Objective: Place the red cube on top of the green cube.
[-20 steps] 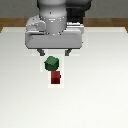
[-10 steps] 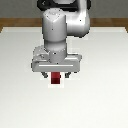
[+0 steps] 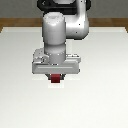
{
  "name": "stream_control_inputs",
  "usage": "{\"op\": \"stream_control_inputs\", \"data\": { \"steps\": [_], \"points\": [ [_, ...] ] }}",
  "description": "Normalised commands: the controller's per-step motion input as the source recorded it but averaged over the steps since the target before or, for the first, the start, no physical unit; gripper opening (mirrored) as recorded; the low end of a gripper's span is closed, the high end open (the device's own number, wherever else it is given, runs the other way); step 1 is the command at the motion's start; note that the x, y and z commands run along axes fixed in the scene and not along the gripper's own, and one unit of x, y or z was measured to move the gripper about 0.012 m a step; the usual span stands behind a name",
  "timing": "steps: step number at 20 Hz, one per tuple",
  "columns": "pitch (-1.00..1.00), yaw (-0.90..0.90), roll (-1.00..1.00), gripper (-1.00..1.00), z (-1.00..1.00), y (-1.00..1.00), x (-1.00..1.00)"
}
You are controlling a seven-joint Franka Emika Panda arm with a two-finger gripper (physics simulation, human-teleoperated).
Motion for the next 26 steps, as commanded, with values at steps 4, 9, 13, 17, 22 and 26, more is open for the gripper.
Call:
{"op": "stream_control_inputs", "data": {
  "steps": [4, 9, 13, 17, 22, 26],
  "points": [
    [0.0, 0.0, 0.0, -1.0, 0.5, 0.0, 0.0],
    [0.0, 0.0, 0.0, -1.0, 1.0, 0.0, 0.0],
    [0.0, 0.0, 0.0, -1.0, 1.0, 0.0, 0.0],
    [0.0, 0.0, 0.0, -1.0, 0.0, 0.0, -0.5],
    [0.0, 0.0, 0.0, -1.0, 0.0, -0.2, -0.4],
    [0.0, 0.0, 0.0, -1.0, 0.0, 0.0, 0.0]
  ]
}}
